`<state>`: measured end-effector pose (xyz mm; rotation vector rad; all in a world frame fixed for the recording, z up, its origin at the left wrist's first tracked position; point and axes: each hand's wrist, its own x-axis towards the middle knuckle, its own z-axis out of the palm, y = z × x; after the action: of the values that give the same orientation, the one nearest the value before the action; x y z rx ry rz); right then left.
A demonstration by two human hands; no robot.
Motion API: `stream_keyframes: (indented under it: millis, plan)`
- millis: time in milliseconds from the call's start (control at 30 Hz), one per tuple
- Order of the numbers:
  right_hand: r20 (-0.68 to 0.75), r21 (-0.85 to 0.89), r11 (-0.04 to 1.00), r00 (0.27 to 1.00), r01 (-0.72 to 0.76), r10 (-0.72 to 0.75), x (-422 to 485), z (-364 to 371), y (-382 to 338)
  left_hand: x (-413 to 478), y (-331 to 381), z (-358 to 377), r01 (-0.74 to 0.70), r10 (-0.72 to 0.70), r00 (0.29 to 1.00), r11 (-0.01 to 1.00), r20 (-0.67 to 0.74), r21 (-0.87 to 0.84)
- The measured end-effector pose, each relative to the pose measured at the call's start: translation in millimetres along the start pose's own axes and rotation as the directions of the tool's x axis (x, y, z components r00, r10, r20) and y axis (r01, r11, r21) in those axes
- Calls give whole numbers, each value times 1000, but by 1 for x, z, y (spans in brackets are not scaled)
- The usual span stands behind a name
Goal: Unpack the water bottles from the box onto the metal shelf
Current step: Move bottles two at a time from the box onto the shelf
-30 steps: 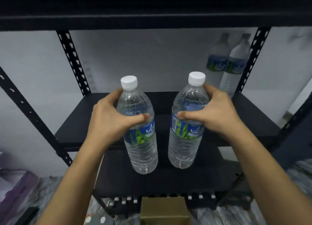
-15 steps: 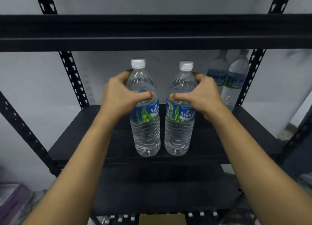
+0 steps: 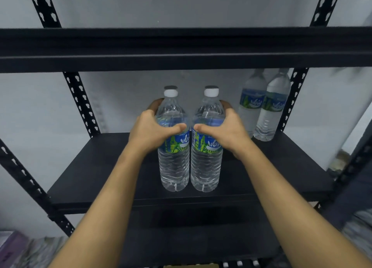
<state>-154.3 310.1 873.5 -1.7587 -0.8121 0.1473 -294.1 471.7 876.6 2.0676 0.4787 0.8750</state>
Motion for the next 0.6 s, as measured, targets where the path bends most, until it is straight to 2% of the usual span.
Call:
stream_keyframes:
  millis: [133, 300, 500, 600]
  plan:
    - [-50, 56, 998, 998, 30, -27, -8, 2, 12, -7, -6, 0, 13, -13, 1000, 1000, -6, -25]
    - [-58, 206, 975, 996, 78, -68, -29, 4, 37, -30, -20, 7, 28, -38, 998, 981, -52, -192]
    - [-20, 244, 970, 1000, -3, 8, -54, 22, 96, -66, -73, 34, 107, -125, 992, 942, -36, -319]
    - [4, 233, 972, 1000, -21, 20, -61, 29, 117, -81, -98, 46, 182, -188, 982, 933, 10, -312]
